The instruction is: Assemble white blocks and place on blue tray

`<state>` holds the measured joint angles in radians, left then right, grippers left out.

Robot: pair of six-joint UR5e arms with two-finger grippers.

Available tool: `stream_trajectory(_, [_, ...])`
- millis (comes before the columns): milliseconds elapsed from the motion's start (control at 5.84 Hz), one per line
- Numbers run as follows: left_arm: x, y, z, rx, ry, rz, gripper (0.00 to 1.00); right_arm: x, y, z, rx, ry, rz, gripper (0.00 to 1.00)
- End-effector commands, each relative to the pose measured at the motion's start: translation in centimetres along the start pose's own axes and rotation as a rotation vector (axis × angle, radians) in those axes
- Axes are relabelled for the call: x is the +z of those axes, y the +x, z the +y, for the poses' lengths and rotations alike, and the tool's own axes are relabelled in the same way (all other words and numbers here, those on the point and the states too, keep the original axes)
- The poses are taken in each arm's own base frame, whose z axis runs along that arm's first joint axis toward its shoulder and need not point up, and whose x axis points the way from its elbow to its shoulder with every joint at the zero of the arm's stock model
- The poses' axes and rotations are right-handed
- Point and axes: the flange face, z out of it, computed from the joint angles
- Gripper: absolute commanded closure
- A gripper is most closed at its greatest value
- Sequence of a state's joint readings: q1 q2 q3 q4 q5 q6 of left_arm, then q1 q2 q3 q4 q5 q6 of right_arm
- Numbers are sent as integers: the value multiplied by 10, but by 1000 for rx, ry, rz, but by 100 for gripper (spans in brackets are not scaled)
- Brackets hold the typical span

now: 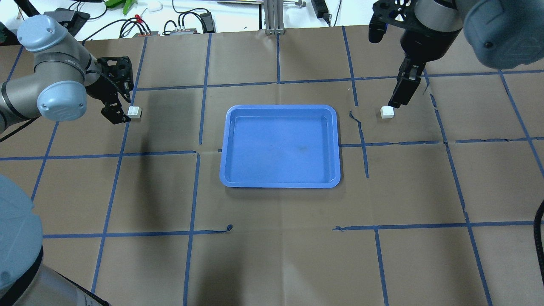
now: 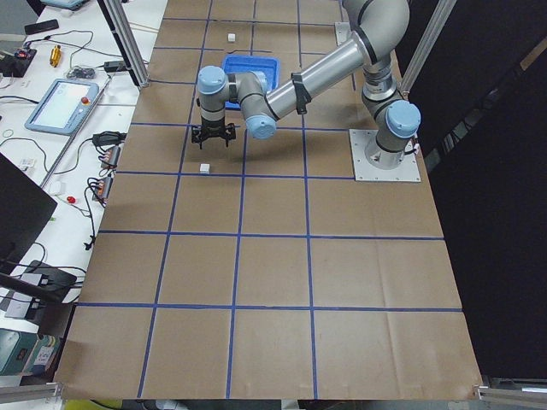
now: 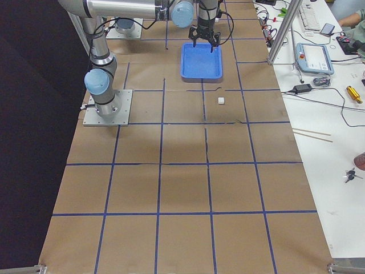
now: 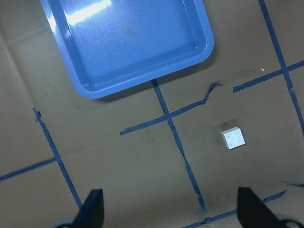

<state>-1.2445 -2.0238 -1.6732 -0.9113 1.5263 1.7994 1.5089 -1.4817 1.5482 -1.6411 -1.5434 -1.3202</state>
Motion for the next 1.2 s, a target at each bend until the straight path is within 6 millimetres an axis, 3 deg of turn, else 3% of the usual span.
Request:
stream_trajectory(0, [26,-18,17,185,2,15,1,9,36,56,-269,11,-13,0])
stream_trajectory(171, [37,-25,19,243,6,21,1,23,62,77,-362,48,-7,0])
stream_trajectory(342, [43,-22,18,240,18,30,1,37,79,83,-435,106,-8,0])
stream_trajectory(685, [51,-26,19,203,18,38,1,85,102,81,-525,169,-58,0])
stream_trajectory(1027, [65,-28,21,193,22,48,1,141,138,114,-429,361,-68,0])
